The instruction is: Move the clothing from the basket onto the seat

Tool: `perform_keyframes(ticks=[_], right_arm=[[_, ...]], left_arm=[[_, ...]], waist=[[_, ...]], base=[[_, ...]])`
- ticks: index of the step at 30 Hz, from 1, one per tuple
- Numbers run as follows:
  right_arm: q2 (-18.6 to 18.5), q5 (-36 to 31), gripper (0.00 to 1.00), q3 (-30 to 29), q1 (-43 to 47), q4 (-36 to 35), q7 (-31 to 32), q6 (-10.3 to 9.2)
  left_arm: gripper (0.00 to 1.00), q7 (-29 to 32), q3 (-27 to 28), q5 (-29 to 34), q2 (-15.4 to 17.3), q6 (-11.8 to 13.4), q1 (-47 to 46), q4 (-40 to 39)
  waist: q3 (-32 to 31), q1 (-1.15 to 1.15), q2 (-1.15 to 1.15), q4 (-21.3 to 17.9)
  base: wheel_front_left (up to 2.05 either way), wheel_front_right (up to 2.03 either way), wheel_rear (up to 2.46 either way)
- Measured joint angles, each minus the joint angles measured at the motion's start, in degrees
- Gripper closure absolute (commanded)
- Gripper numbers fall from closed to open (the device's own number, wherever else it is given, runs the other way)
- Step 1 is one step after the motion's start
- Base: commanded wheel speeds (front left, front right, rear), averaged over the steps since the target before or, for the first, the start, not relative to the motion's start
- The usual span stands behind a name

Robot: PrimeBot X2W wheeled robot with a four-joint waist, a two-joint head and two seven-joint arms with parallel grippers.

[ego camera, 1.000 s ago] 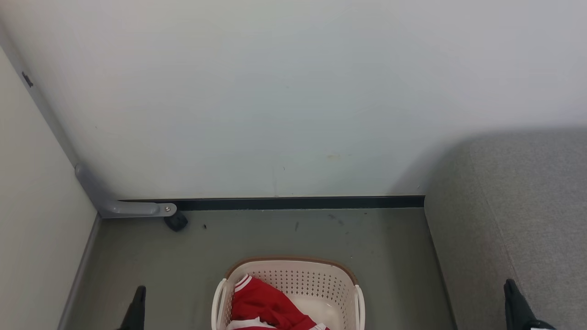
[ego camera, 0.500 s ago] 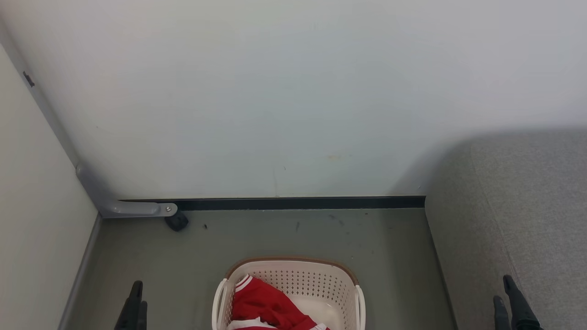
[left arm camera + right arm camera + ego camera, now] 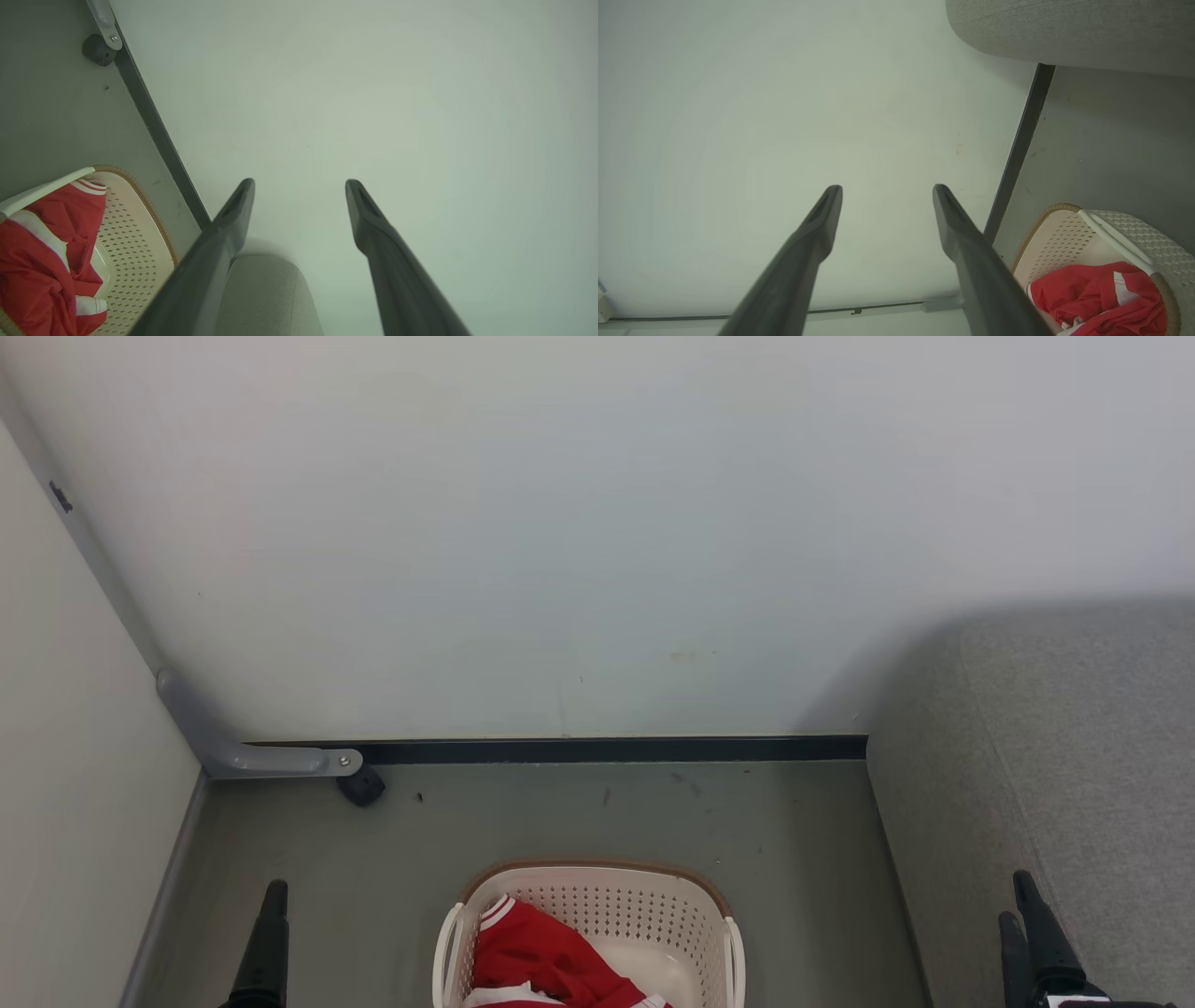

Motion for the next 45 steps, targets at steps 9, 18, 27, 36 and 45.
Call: perform_keyframes(ticks=[9, 18, 27, 36, 45], right_arm=[[-2.2, -7.3, 0.00, 3.2, -0.8, -1.0, -2.2, -0.45], [-5.3, -18.3, 0.00, 7.9, -2.1, -3.1, -4.4, -1.52], [-8.5, -28.4, 0.00, 12.8, -2.7, -4.5, -6.4, -2.70], [-10.1, -36.5, 0.00, 17.4, -3.7, -4.7, -8.1, -4.74], [-11.7, -43.3, 0.00, 20.6, -4.6, -4.5, -9.5, -7.36]], left_arm=[[0.00, -2.1, -2.0, 8.2, 1.9, 0.4, 0.5, -2.6], [0.00, -4.0, -5.1, 19.4, 4.8, 1.6, 0.7, -4.9], [0.00, -6.0, -8.9, 31.1, 7.6, 3.8, 0.8, -6.4], [0.00, -7.9, -12.1, 40.0, 9.1, 5.6, 0.8, -7.3], [0.00, -9.8, -13.5, 46.5, 9.9, 7.6, 0.8, -8.6]], waist=[[0.0, 0.00, 0.00, 0.1], [0.0, 0.00, 0.00, 0.1], [0.0, 0.00, 0.00, 0.1], [0.0, 0.00, 0.00, 0.2], [-0.1, 0.00, 0.00, 0.3]], base=[[0.00, 0.00, 0.00], [0.00, 0.00, 0.00], [0.00, 0.00, 0.00], [0.00, 0.00, 0.00], [0.00, 0.00, 0.00]])
